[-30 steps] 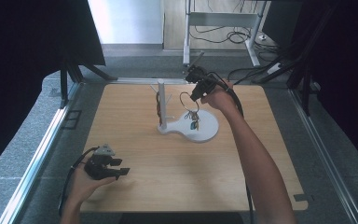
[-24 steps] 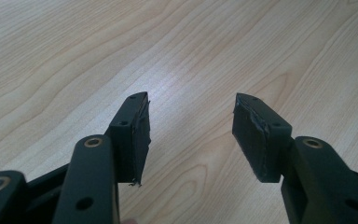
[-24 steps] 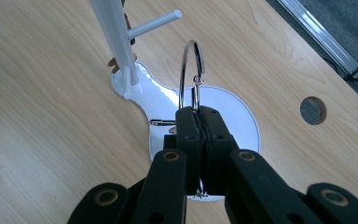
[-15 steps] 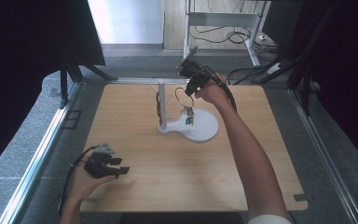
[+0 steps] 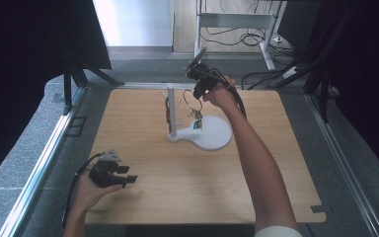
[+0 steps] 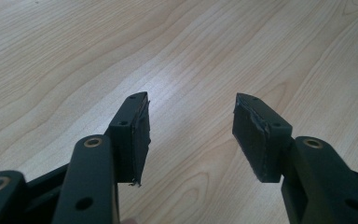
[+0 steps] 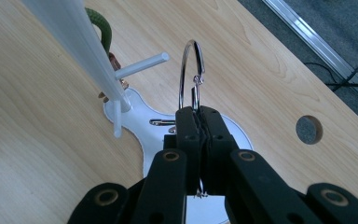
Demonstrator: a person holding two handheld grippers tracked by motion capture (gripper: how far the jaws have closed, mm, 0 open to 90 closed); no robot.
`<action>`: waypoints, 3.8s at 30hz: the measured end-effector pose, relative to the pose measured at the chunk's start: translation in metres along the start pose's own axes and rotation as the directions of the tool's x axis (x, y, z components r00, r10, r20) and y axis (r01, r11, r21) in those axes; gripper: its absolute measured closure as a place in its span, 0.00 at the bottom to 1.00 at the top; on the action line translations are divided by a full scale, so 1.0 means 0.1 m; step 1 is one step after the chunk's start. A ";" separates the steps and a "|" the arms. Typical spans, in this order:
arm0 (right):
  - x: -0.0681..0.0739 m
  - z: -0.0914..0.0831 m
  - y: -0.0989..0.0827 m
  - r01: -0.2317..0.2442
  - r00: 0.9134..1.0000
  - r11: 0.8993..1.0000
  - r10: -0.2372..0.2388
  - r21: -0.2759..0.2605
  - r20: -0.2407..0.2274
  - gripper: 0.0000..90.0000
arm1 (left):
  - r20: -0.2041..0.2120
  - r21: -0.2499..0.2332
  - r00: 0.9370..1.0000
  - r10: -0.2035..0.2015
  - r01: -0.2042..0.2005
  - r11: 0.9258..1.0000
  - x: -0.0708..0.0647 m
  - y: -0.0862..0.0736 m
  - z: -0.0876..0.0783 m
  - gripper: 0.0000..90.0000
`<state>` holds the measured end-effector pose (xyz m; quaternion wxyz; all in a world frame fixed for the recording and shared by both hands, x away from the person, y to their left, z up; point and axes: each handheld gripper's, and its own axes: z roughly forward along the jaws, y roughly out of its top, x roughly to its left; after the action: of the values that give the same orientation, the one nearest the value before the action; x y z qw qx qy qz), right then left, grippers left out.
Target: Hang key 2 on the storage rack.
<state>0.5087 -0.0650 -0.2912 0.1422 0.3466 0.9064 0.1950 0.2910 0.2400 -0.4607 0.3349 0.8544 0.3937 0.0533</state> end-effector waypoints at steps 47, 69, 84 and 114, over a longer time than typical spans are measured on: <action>0.33 0.34 -0.11 0.015 0.997 1.000 -0.016 -0.004 -0.081 0.97 | -0.004 -0.002 1.000 0.012 -0.012 1.000 0.00 0.00 -0.02 0.52; 0.36 0.44 -0.25 -0.009 0.985 0.999 0.002 -0.038 -0.174 0.84 | -0.007 0.008 1.000 0.012 -0.012 1.000 0.00 -0.01 0.01 0.52; 0.20 0.12 -0.98 -0.032 0.988 0.990 0.010 -0.140 -0.154 0.62 | -0.015 0.023 1.000 0.014 -0.014 1.000 -0.01 -0.01 0.05 0.52; 0.21 0.42 -2.78 -0.125 0.982 0.969 0.090 -0.215 -0.164 0.53 | -0.034 0.057 0.999 0.016 -0.014 0.998 -0.06 0.00 0.12 0.51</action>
<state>0.3508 -0.2297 -0.4560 0.0997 0.3610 0.8667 0.3294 0.2906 0.2293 -0.4689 0.3031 0.8654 0.3945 0.0593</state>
